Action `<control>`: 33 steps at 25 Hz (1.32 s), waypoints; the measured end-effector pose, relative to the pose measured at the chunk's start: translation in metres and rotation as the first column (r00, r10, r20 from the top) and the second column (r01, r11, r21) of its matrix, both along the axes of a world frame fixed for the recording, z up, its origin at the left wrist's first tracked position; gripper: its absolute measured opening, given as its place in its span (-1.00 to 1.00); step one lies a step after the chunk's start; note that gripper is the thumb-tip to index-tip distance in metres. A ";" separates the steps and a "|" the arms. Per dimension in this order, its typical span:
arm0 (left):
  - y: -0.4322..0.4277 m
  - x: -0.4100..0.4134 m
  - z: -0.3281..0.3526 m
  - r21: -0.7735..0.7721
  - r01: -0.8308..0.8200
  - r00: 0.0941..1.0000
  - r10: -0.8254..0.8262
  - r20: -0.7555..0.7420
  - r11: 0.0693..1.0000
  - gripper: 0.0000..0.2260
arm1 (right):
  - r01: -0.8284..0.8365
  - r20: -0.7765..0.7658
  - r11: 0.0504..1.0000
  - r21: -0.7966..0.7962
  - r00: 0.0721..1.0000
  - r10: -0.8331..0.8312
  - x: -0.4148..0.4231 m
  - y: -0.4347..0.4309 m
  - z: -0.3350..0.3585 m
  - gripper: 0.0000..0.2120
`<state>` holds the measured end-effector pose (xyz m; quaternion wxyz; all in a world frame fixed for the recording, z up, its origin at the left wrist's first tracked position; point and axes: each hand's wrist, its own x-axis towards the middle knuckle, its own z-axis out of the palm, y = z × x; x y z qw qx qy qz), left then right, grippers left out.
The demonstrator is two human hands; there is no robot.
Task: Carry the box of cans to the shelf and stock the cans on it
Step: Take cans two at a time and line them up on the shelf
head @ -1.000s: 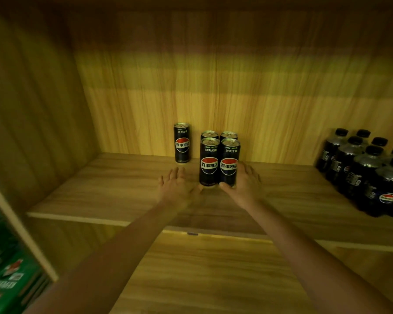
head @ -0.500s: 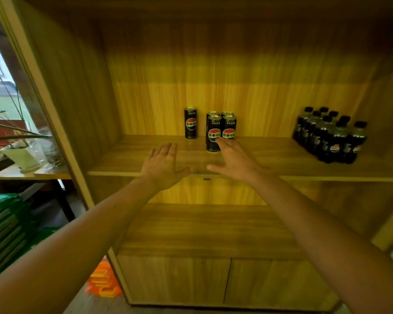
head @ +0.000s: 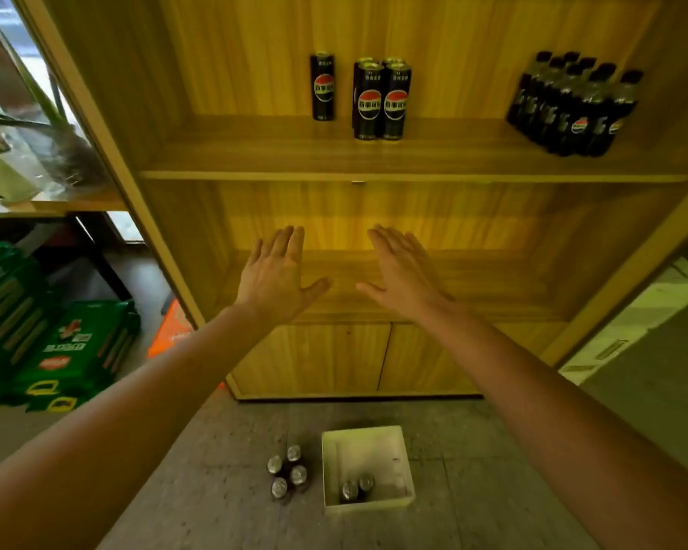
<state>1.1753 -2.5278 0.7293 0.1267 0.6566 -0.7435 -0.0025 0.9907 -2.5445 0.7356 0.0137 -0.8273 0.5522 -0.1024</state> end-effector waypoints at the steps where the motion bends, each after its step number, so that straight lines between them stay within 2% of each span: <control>1: 0.004 -0.004 -0.016 0.005 -0.002 1.000 0.002 0.000 1.000 -0.22 | 0.001 -0.010 1.000 0.023 1.000 -0.001 -0.004 0.003 -0.017 -0.24; 8: 0.018 -0.035 -0.163 0.085 -0.026 1.000 0.026 -0.002 0.996 -0.24 | -0.003 -0.020 0.985 0.173 1.000 0.006 -0.039 0.014 -0.164 -0.25; 14: 0.024 -0.049 -0.312 0.163 -0.008 1.000 0.009 -0.004 0.987 -0.25 | -0.022 -0.014 0.980 0.197 1.000 0.025 -0.053 0.020 -0.324 -0.27; 22: 0.036 -0.045 -0.591 0.331 0.022 0.999 -0.036 0.036 0.943 -0.25 | -0.010 0.013 0.957 0.291 1.000 0.007 -0.060 0.025 -0.601 -0.31; 28: 0.030 -0.047 -0.751 0.529 0.185 0.982 -0.140 -0.124 0.828 -0.28 | -0.055 -0.009 0.915 0.400 0.998 0.064 -0.090 0.013 -0.772 -0.30; 30: 0.030 -0.051 -0.791 0.592 0.235 0.972 -0.171 -0.163 0.771 -0.24 | -0.090 0.007 0.860 0.502 0.995 0.100 -0.100 0.013 -0.812 -0.25; 33: 0.028 -0.051 -0.826 0.642 0.331 0.923 -0.096 -0.373 0.692 -0.20 | -0.114 0.122 0.769 0.629 0.991 0.047 -0.109 0.018 -0.850 -0.20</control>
